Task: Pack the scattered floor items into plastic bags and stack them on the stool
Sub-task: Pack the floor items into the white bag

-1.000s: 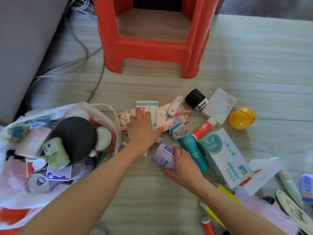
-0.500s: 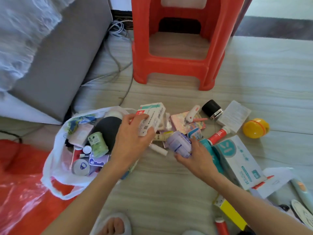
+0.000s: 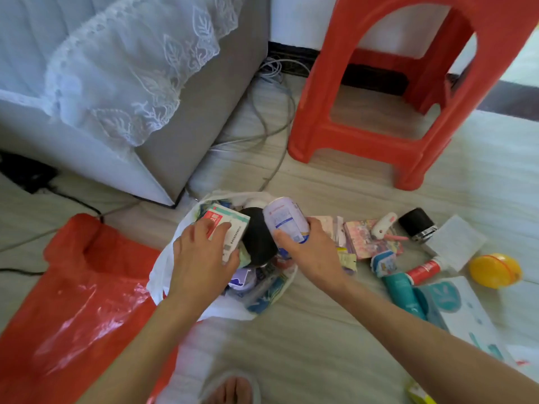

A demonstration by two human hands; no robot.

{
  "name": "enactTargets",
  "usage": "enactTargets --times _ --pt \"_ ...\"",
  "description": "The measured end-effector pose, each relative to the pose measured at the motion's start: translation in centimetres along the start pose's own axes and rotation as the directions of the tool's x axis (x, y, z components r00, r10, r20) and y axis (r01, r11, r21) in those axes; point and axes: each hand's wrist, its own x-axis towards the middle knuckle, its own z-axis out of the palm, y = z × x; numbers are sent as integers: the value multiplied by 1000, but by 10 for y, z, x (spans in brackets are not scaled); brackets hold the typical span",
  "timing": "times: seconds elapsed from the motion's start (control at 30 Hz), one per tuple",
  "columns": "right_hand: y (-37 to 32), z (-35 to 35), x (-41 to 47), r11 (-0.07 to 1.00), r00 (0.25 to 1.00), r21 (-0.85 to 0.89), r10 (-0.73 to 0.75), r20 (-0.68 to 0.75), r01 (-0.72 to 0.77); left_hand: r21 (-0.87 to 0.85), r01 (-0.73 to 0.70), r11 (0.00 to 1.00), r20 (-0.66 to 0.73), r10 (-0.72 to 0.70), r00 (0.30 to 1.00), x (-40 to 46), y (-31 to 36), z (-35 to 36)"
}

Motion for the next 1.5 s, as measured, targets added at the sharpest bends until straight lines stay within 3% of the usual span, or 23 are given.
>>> enactTargets --times 0.13,0.23,0.33,0.37,0.43,0.5,0.6,0.8,1.03,1.2,1.33,1.5 --pt "-14 12 8 996 999 89 10 35 -13 58 -22 998 46 20 999 4 -20 7" --pt "-22 18 10 997 998 82 -9 68 4 -110 23 994 -24 -26 999 -4 -33 9" --pt "-31 24 8 998 995 45 -44 90 40 -238 147 960 -149 -185 971 -13 -55 4" --pt "-35 27 8 998 994 26 -58 92 56 -274 223 936 -131 -266 955 -16 -62 1" --pt "-42 33 7 996 993 -19 -81 87 83 -362 385 849 39 -399 916 -23 -72 -2" --pt "-51 38 5 994 992 -47 -95 86 99 -371 460 806 185 -422 888 -32 -75 2" --pt "-60 47 1 989 988 -73 -121 100 128 -361 467 807 121 -456 882 -42 -77 5" --pt "-78 66 -1 981 972 -95 -150 182 169 -583 425 693 -100 -580 809 -29 -82 -22" --pt "-71 69 -10 975 955 -168 -97 280 148 -693 373 617 -72 -574 815 -12 -75 -42" --pt "-56 62 -2 949 983 -312 11 181 47 -697 384 606 -36 -564 825 -19 -67 -35" --pt "-52 57 7 966 986 -257 65 152 -25 -695 383 608 -46 -570 820 -22 -61 -35" --pt "-51 58 8 975 985 -216 -4 171 41 -740 344 578 -20 -531 847 -20 -53 -42"
